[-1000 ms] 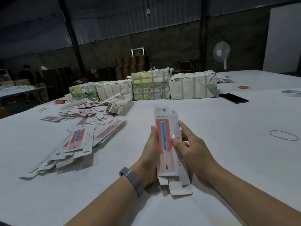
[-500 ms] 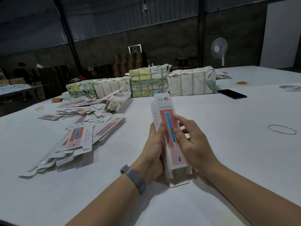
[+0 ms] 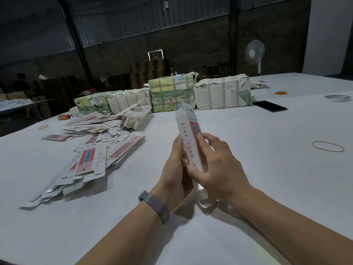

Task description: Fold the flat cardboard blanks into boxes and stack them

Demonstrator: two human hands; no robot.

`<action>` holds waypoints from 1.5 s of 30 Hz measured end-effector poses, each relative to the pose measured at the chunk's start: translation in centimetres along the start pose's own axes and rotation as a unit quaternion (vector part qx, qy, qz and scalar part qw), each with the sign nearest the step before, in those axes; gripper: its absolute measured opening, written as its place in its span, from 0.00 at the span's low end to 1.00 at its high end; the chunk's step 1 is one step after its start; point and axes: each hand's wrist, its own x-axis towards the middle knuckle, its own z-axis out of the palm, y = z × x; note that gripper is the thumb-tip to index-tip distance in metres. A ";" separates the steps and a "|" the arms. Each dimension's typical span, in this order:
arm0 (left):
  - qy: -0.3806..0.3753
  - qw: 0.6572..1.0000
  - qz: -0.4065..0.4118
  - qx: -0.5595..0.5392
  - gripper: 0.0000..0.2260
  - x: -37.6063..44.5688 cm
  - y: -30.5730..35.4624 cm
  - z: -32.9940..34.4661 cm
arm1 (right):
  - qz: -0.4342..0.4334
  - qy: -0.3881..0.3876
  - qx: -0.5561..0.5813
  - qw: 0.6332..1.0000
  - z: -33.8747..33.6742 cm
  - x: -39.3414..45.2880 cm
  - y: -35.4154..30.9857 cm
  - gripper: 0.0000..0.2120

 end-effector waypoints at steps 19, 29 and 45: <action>-0.050 0.997 0.015 0.049 0.25 0.2 -0.1 -0.8 | 0.104 -0.055 0.353 0.928 -0.4 0.0 0.6 0.31; 0.014 0.980 0.074 0.182 0.18 0.0 -0.2 -1.1 | 0.121 -0.071 0.444 0.885 0.0 0.1 1.6 0.31; -0.035 0.968 0.098 0.228 0.24 -0.5 -0.7 -0.4 | 0.192 0.036 0.439 0.877 -0.4 0.8 2.4 0.16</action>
